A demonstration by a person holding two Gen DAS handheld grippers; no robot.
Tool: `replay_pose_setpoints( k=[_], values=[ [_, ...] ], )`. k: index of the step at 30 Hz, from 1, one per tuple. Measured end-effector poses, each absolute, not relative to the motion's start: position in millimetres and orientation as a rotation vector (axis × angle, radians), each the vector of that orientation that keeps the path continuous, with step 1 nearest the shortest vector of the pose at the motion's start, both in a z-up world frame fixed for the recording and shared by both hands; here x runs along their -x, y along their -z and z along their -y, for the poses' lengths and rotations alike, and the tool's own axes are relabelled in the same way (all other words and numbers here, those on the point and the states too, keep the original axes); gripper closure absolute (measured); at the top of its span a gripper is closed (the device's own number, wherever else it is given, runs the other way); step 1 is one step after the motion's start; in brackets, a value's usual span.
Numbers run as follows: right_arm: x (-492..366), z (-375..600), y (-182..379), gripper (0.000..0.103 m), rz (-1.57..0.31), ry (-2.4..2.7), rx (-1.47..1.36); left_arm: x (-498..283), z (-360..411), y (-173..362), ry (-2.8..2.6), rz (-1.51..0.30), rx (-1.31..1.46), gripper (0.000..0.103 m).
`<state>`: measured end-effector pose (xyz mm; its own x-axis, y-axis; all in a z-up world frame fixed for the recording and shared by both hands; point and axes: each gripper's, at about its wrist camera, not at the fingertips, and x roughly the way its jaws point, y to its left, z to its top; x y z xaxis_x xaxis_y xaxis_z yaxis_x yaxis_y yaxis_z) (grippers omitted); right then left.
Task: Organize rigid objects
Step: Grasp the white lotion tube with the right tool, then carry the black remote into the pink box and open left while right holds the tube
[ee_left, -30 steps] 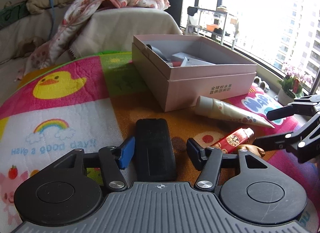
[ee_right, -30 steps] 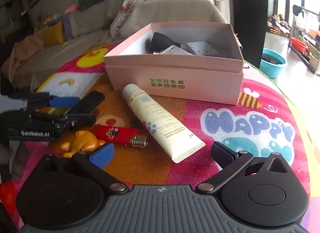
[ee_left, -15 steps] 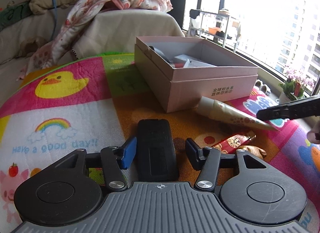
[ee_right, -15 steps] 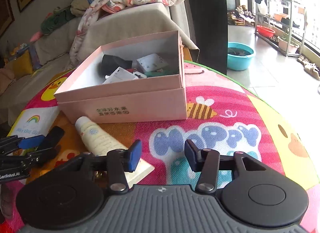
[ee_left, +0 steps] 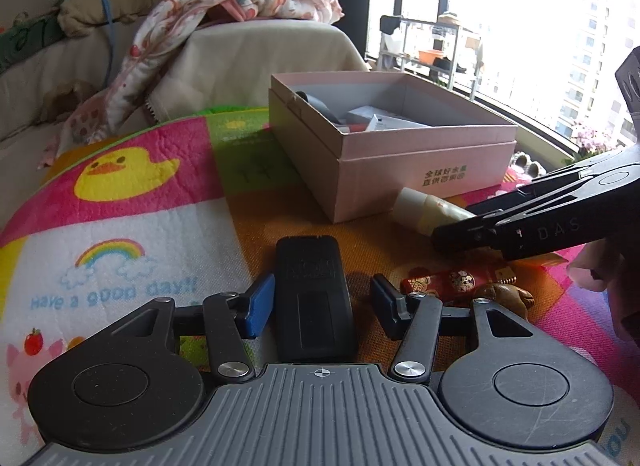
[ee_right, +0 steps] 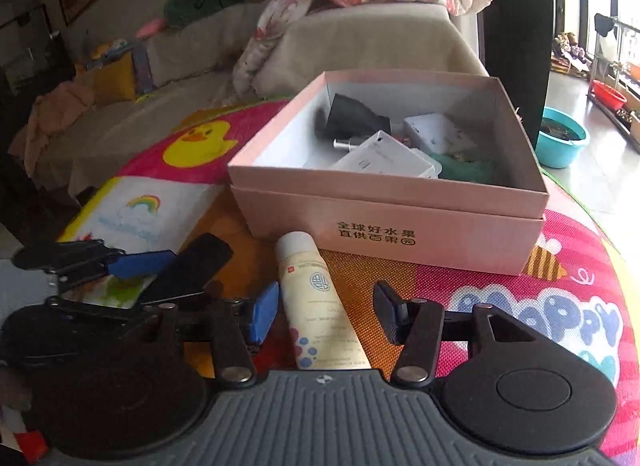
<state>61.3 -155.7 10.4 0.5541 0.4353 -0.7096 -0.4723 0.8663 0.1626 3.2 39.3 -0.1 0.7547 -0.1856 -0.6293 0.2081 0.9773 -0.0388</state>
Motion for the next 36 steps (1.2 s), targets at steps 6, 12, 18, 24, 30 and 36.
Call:
replay_pose_setpoints(
  k=[6,12,18,24,30,36],
  values=[
    [-34.7,167.9,-19.7,0.081,-0.795,-0.5,0.132,-1.3,-40.5,-0.5,0.183,-0.674,-0.033,0.059],
    [0.7,200.0,-36.4,0.082,-0.747,-0.464,0.15,14.7,-35.0,-3.3,0.242,-0.664,-0.043,0.059],
    [18.9,220.5,-55.7,0.082,-0.696,-0.463,0.117,39.7,-18.2,-11.0,0.351,-0.666,-0.089,0.06],
    [22.5,225.4,-60.3,0.085,-0.686,-0.471,0.096,44.9,-15.1,-28.7,0.359,-0.632,-0.088,0.094],
    [19.0,212.5,-46.7,0.091,-0.711,-0.484,0.118,36.0,-21.4,-21.1,0.353,-0.691,-0.053,0.092],
    [20.3,200.8,-32.1,0.088,-0.685,-0.457,0.184,44.8,-20.6,-14.6,0.387,-0.713,-0.068,0.085]
  ],
)
